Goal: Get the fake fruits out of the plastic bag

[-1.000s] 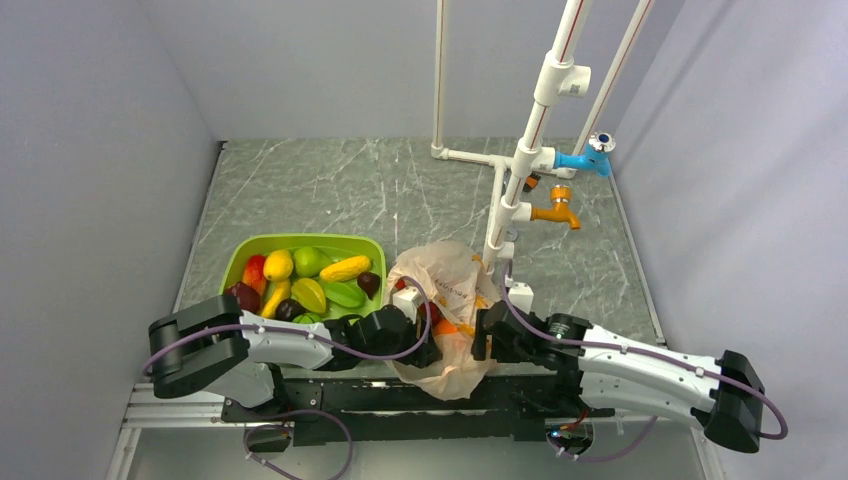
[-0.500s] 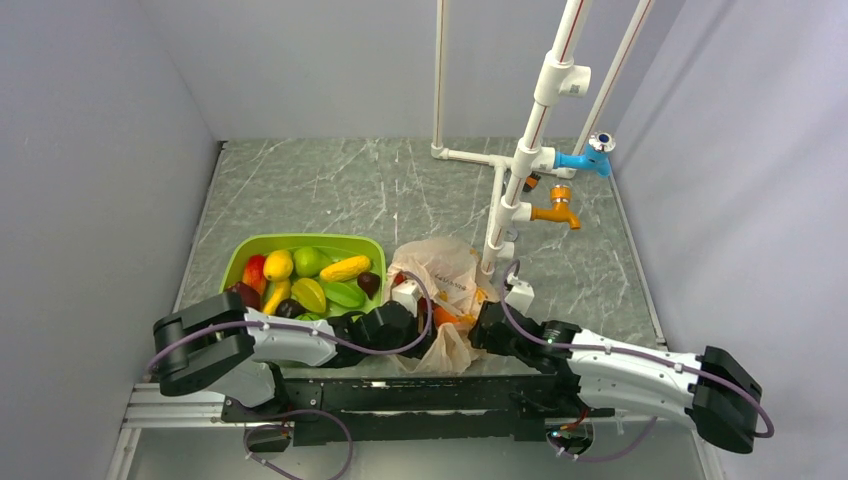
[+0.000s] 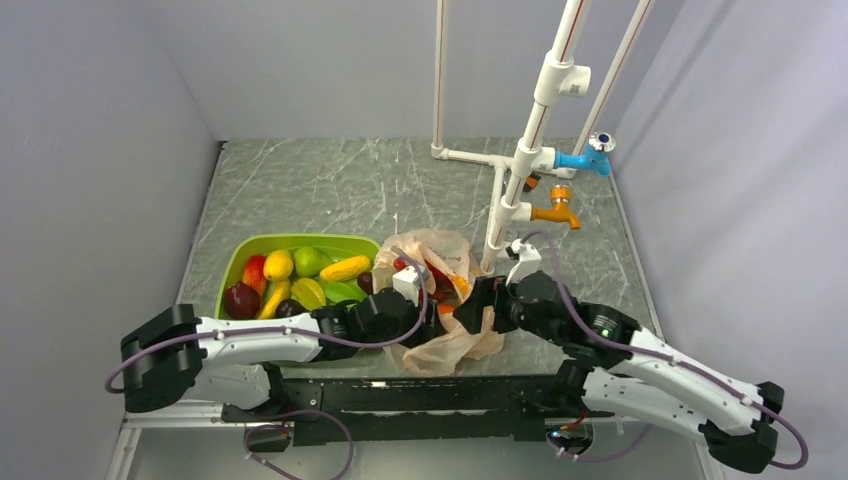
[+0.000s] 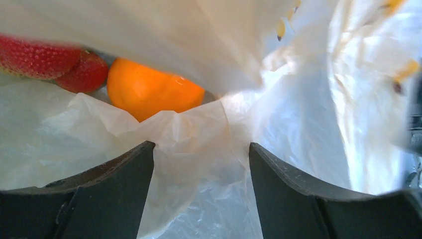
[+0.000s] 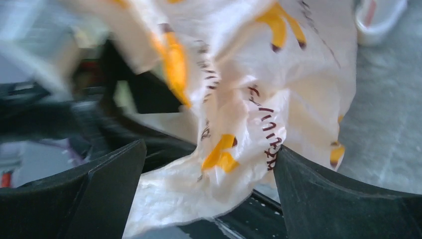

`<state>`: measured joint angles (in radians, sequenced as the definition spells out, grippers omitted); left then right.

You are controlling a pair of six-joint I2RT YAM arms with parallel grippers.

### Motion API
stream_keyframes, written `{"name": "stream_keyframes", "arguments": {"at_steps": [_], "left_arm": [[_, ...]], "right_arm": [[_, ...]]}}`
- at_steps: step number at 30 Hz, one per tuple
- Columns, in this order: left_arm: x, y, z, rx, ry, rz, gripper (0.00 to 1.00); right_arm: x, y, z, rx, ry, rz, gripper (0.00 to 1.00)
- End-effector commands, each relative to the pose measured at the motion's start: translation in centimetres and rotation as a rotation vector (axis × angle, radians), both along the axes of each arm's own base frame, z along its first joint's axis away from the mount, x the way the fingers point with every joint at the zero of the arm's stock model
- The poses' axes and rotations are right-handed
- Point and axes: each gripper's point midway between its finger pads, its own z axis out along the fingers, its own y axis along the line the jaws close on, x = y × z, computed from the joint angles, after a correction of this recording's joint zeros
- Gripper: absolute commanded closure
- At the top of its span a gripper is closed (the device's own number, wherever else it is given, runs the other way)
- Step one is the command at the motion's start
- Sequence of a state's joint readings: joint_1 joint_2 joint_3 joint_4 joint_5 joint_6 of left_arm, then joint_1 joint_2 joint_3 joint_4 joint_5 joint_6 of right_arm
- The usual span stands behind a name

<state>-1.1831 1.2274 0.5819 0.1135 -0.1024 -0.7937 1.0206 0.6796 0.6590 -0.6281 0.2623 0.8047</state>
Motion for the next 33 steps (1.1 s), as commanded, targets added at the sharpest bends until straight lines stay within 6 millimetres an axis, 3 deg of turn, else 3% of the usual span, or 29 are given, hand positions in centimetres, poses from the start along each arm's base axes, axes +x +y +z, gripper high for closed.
{"name": "stream_keyframes", "arguments": {"at_steps": [1,3,8,11,13,15,20,23,27,33], "left_arm": [[0.1,-0.2,-1.2,0.027,0.007,-0.004,0.26],[0.1,-0.3,-1.3,0.026,0.008,-0.003,0.26],[0.1,0.1,-1.1,0.023,0.009,0.007,0.25],[0.0,-0.1,-1.2,0.0,0.018,0.009,0.24],[-0.1,-0.1,-1.1,-0.016,0.018,0.01,0.24],[0.2,0.3,-1.1,-0.009,0.013,0.031,0.23],[1.0,1.0,1.0,-0.011,-0.022,0.029,0.18],[1.9,1.3,3.0,-0.058,-0.035,0.002,0.13],[2.8,1.3,4.8,-0.086,-0.05,-0.014,0.09],[5.4,0.9,6.4,-0.14,-0.079,0.012,0.1]], "right_arm": [[-2.4,1.7,5.9,0.074,-0.126,0.284,0.0],[-3.4,2.7,7.4,0.119,-0.2,0.409,0.0],[-4.5,3.8,8.7,0.153,-0.253,0.533,0.07],[-6.2,4.5,11.0,0.246,-0.325,0.641,0.08],[-7.2,5.2,11.0,0.288,-0.332,0.716,0.09],[-8.4,6.1,9.3,0.298,-0.282,0.805,0.18],[-10.3,7.0,1.7,0.298,-0.076,0.865,0.46],[-11.1,7.1,-2.7,0.273,0.014,0.848,0.52],[-7.9,5.3,-8.5,0.065,0.136,0.561,0.61],[-5.4,2.3,-12.7,-0.112,0.23,0.271,0.64]]}}
